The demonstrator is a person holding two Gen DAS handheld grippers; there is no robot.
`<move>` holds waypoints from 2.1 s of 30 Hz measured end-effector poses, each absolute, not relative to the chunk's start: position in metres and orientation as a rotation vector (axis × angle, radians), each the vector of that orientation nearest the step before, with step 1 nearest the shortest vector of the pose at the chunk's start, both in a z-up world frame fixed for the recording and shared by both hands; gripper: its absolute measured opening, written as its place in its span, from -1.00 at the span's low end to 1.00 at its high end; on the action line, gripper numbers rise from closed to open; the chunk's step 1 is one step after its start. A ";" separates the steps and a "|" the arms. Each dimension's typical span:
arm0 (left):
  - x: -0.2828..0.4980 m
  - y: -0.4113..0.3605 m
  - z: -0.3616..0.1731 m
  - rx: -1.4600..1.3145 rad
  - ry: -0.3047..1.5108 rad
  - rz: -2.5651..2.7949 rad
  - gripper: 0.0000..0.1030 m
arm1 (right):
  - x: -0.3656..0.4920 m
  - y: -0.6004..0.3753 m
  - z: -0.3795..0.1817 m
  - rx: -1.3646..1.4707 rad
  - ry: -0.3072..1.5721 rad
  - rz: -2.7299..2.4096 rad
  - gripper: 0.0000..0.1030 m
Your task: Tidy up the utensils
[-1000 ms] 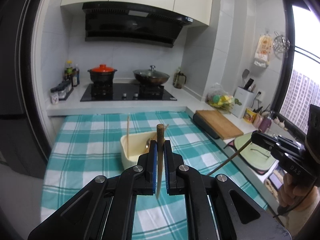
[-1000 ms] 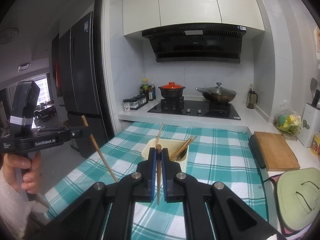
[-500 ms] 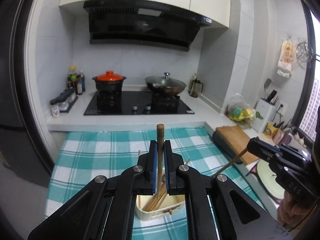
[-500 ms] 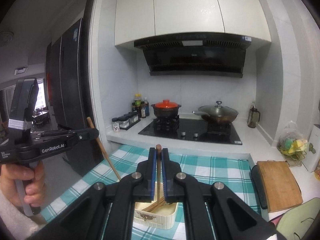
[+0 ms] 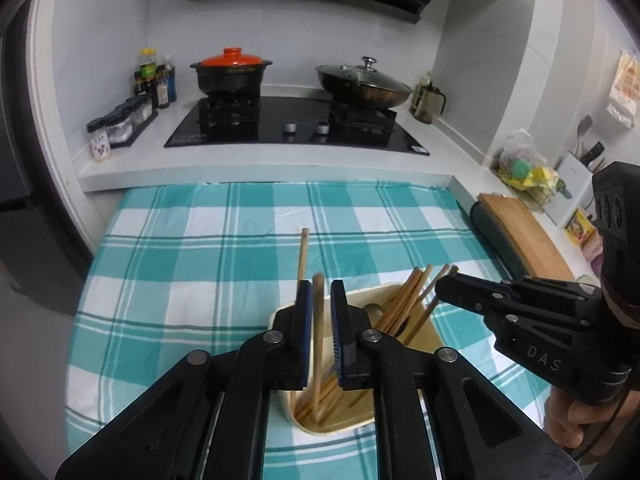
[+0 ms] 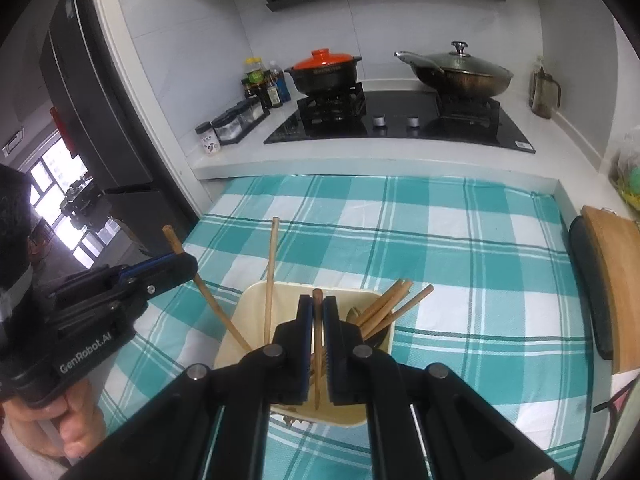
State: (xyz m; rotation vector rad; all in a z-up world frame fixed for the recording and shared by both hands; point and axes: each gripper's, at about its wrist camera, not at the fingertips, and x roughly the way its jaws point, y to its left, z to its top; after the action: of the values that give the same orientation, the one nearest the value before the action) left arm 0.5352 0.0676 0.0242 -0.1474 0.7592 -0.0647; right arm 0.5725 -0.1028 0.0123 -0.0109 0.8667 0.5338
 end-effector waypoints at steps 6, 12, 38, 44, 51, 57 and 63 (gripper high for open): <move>0.506 0.076 0.038 -0.083 0.679 -0.002 0.37 | 0.580 -0.094 0.005 -0.016 0.816 0.520 -0.47; 0.436 0.064 0.052 0.033 0.553 0.066 0.96 | 0.530 -0.110 0.042 -0.051 0.639 0.496 0.01; 0.207 0.030 0.028 -0.110 0.511 0.178 0.99 | 0.250 -0.168 0.032 -0.089 0.448 0.298 0.99; 0.205 0.024 0.027 -0.059 0.511 0.215 0.99 | 0.234 -0.160 0.026 -0.096 0.441 0.324 0.99; 0.202 0.021 0.027 -0.018 0.511 0.213 0.99 | 0.223 -0.151 0.030 -0.119 0.409 0.341 0.99; 0.202 0.020 0.027 -0.018 0.522 0.204 0.99 | 0.220 -0.148 0.032 -0.119 0.399 0.341 0.99; 0.200 0.016 0.026 -0.008 0.527 0.202 0.99 | 0.220 -0.149 0.033 -0.120 0.399 0.342 0.99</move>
State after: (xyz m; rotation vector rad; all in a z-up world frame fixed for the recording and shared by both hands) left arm 0.2001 0.0160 0.0263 -0.0080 0.5274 0.2018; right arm 0.2195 -0.1487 0.0328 -0.1197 0.3993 0.3425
